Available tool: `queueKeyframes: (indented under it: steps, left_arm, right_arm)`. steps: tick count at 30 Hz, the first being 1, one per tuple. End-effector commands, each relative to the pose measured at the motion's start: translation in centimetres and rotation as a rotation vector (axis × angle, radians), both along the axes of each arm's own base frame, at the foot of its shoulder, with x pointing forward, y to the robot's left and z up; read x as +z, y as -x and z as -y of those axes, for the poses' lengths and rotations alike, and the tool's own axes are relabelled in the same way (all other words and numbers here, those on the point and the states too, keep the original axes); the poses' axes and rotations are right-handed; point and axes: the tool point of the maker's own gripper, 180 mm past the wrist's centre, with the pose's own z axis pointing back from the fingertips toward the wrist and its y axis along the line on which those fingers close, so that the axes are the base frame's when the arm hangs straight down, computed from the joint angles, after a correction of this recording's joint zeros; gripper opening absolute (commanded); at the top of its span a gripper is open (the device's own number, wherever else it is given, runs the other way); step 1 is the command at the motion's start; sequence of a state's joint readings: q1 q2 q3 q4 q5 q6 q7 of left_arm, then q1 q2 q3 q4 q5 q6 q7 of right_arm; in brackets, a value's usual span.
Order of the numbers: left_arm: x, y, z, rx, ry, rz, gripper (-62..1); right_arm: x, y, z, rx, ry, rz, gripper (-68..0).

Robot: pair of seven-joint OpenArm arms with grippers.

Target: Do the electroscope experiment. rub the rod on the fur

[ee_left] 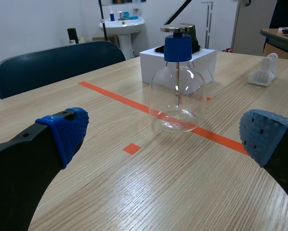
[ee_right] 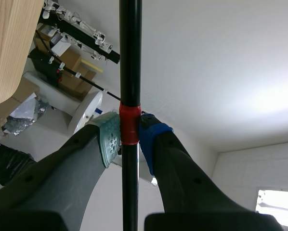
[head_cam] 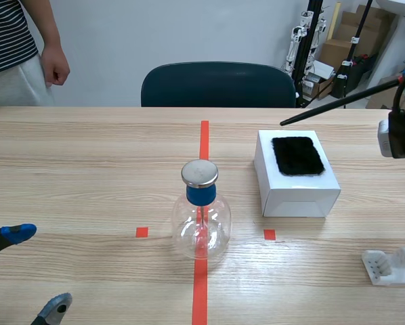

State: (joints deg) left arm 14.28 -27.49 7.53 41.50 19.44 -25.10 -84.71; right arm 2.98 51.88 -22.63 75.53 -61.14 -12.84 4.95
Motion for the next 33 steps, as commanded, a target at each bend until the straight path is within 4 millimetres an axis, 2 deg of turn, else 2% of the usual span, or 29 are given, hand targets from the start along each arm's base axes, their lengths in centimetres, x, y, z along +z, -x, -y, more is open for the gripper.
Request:
queueKeyframes:
  steps: [1, 11, 23, 30, 33]
  left_arm:
    - [0.9, -0.3, -0.4, 0.005, 0.014, 0.033, 1.4]
    - [0.9, -0.3, -0.4, 0.005, 0.013, 0.035, 1.4]
    - [0.9, -0.3, -0.4, 0.005, 0.012, 0.035, 1.4]
    - [0.9, -0.3, -0.4, 0.005, 0.012, 0.035, 1.4]
    - [0.9, -0.3, -0.4, 0.005, 0.012, 0.035, 1.4]
  right_arm:
    - [2.3, -0.8, 0.7, -0.018, 0.012, 0.067, -67.6]
    - [-0.9, -0.1, 2.5, -0.076, 0.051, -0.037, -67.6]
    - [-1.3, 0.1, 2.3, -0.045, 0.151, -0.037, -67.7]
    - [-2.1, 0.5, 1.2, 0.015, 0.129, -0.084, -67.7]
    - [-1.9, 0.4, 1.4, 0.000, 0.119, -0.076, -67.7]
